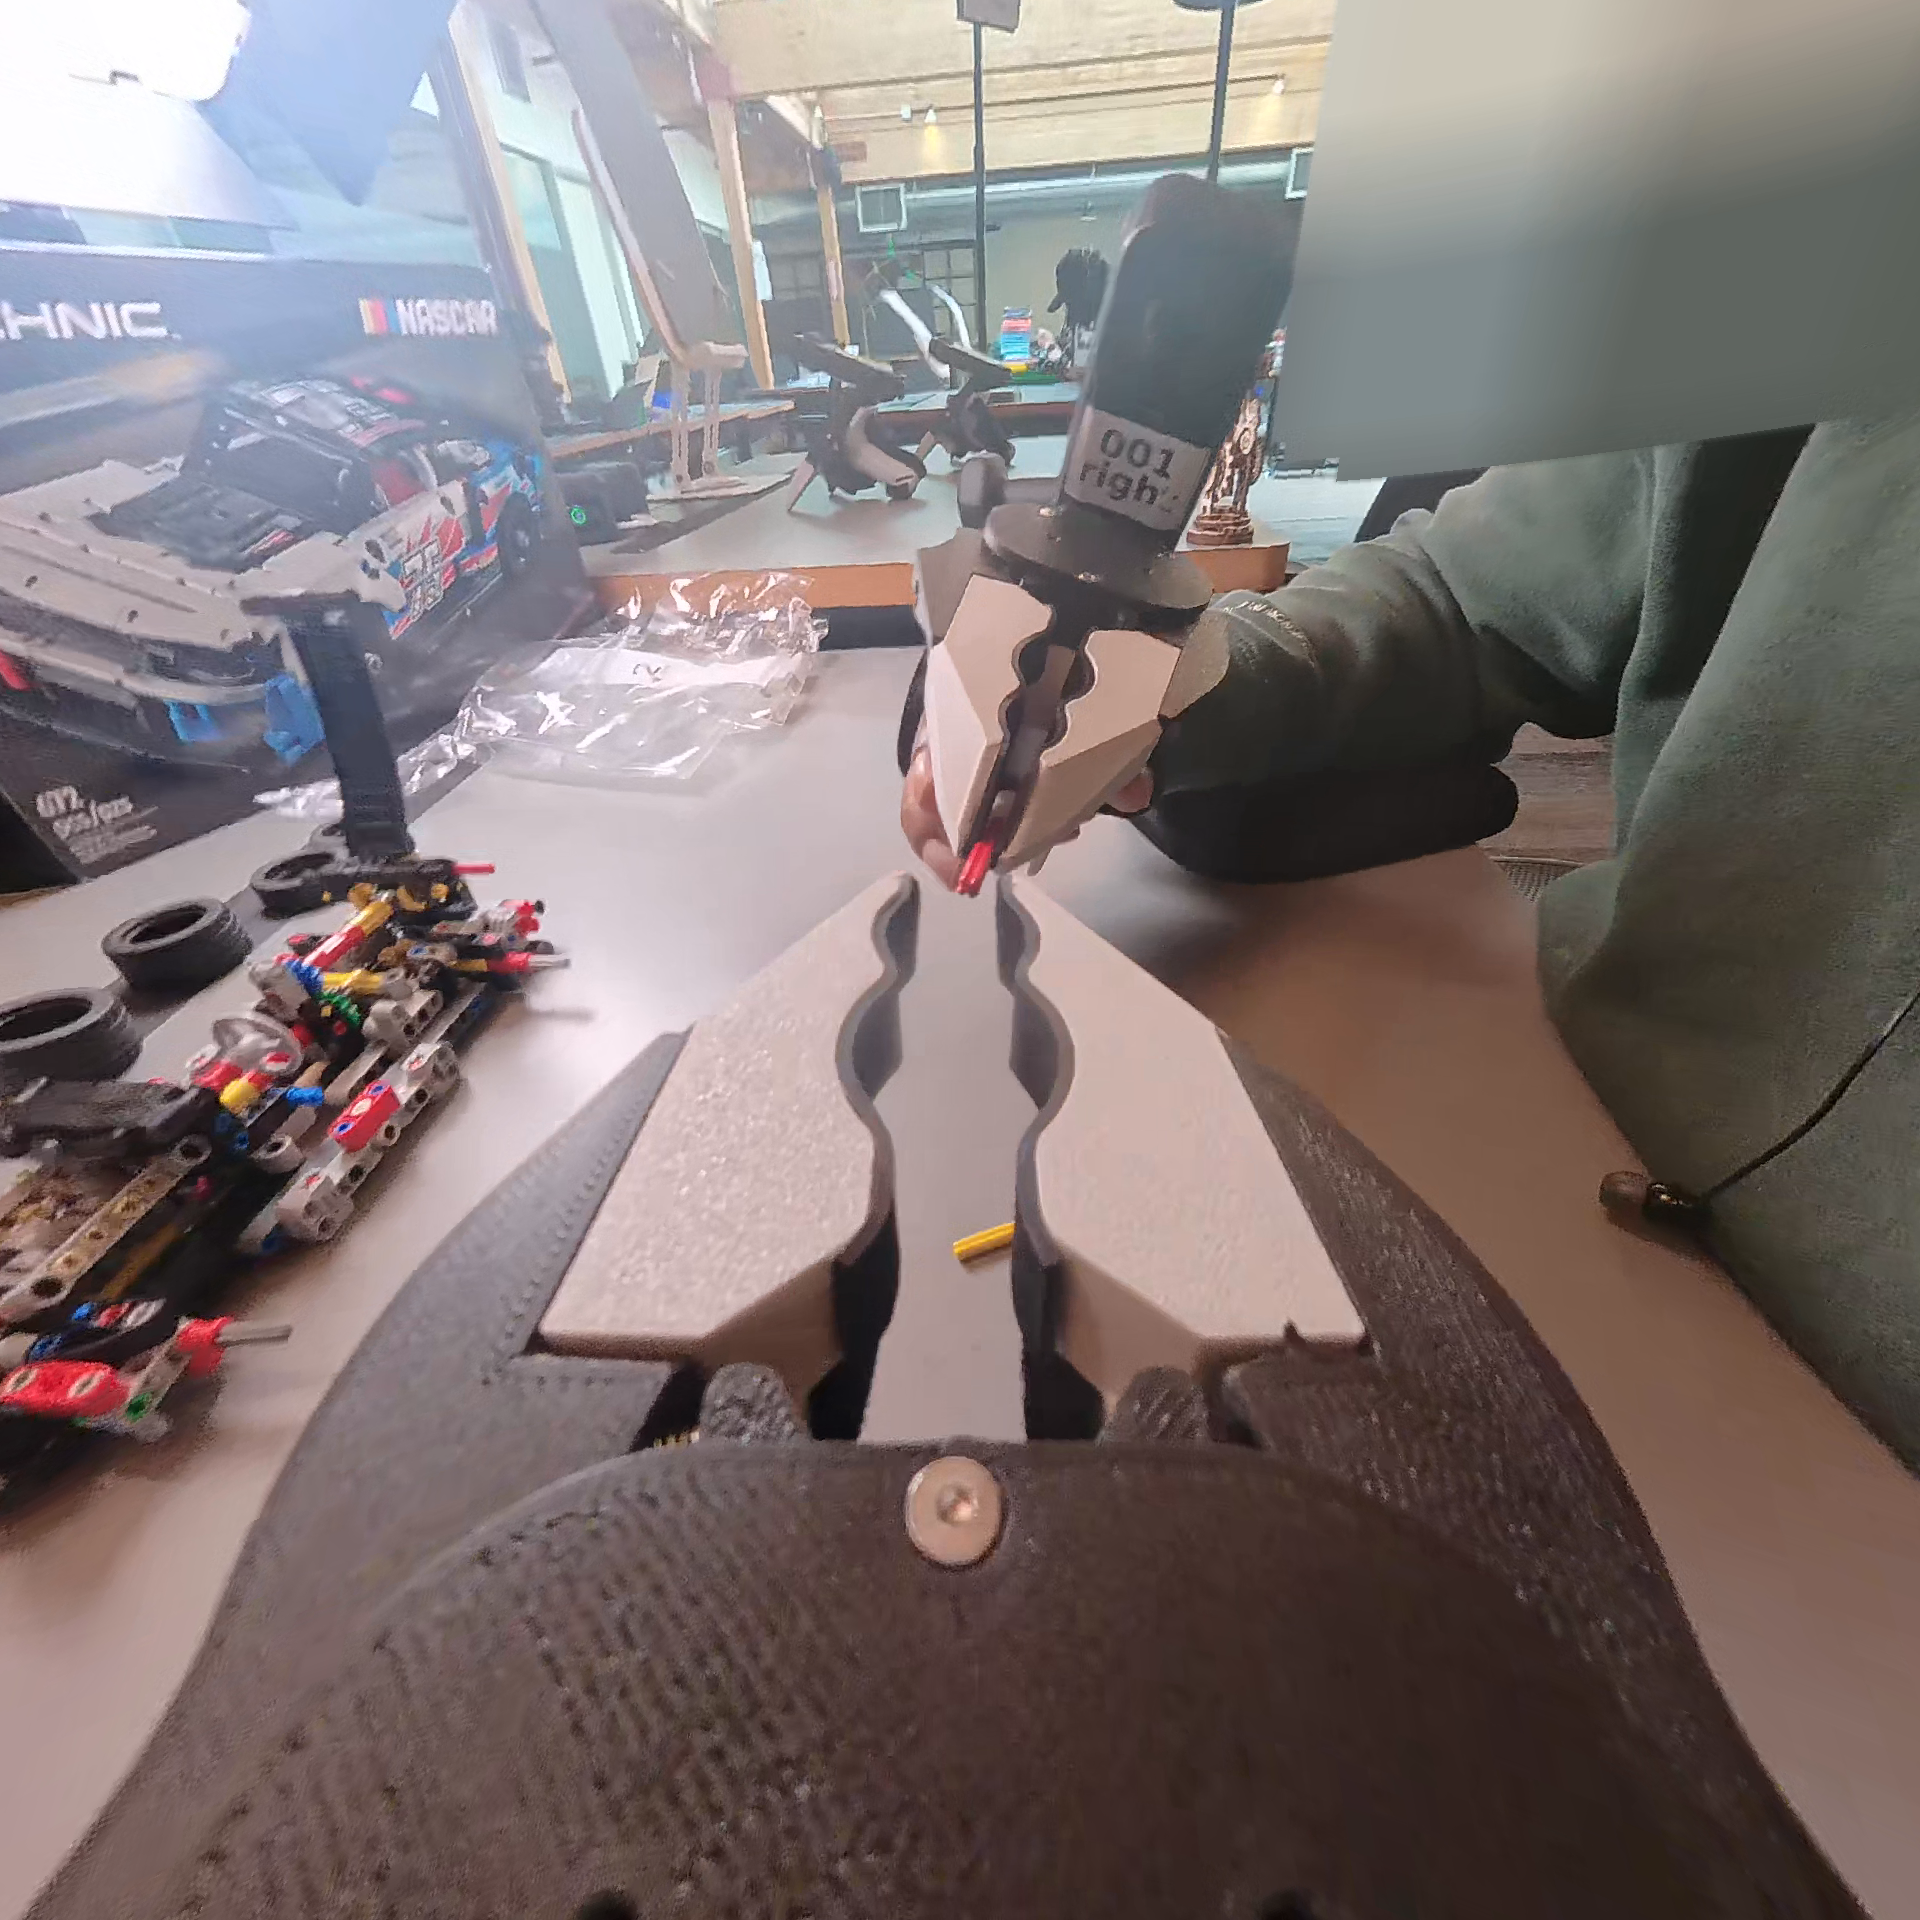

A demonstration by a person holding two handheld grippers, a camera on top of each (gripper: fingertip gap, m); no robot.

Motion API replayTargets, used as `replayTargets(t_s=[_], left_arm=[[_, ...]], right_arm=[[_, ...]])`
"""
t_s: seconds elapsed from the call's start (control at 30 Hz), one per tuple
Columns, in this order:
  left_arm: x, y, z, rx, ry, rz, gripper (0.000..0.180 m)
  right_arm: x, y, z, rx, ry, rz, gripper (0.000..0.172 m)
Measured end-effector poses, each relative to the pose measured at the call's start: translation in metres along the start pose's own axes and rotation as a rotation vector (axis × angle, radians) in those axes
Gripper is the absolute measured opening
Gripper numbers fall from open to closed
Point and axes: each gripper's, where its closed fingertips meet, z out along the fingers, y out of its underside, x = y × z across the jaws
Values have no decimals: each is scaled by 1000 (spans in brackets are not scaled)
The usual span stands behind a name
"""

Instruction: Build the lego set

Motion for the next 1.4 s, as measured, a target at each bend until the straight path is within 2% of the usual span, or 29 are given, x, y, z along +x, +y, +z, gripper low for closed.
replayTargets(t_s=[0.07,0.23,0.33,0.47,0.53,0.67,0.9,1.1,1.2,1.23,1.3,1.4], left_arm=[[-18,15,-8,-103,-56,-64,17],[-42,93,-27,-501,-154,-147,30],[-43,112,-26,-619,-192,-180,29],[-42,116,-20,-676,-246,-245,29],[-41,119,-17,-720,-259,-228,29],[-43,122,-19,-772,-251,-187,15],[-43,122,-19,-810,-246,-215,25],[-46,123,-17,-895,-267,-220,14],[-45,122,-15,-870,-234,-144,14],[-44,118,-12,-813,-219,-108,14],[-34,89,1,-553,-142,-149,14],[-11,13,2,-72,31,-202,13]], right_arm=[[5,8,-3,-38,15,-30,1],[13,36,-5,-151,24,-72,1],[12,47,-4,-197,23,-100,1],[10,52,-4,-222,11,-121,1],[9,54,-4,-230,3,-123,1],[8,55,-5,-232,-12,-123,1],[5,57,-5,-237,-26,-122,1],[8,59,-5,-250,-15,-125,1],[10,58,-5,-248,0,-128,1],[11,57,-6,-240,7,-129,1],[13,49,-7,-207,28,-124,1],[16,23,-9,-99,59,-100,1]])
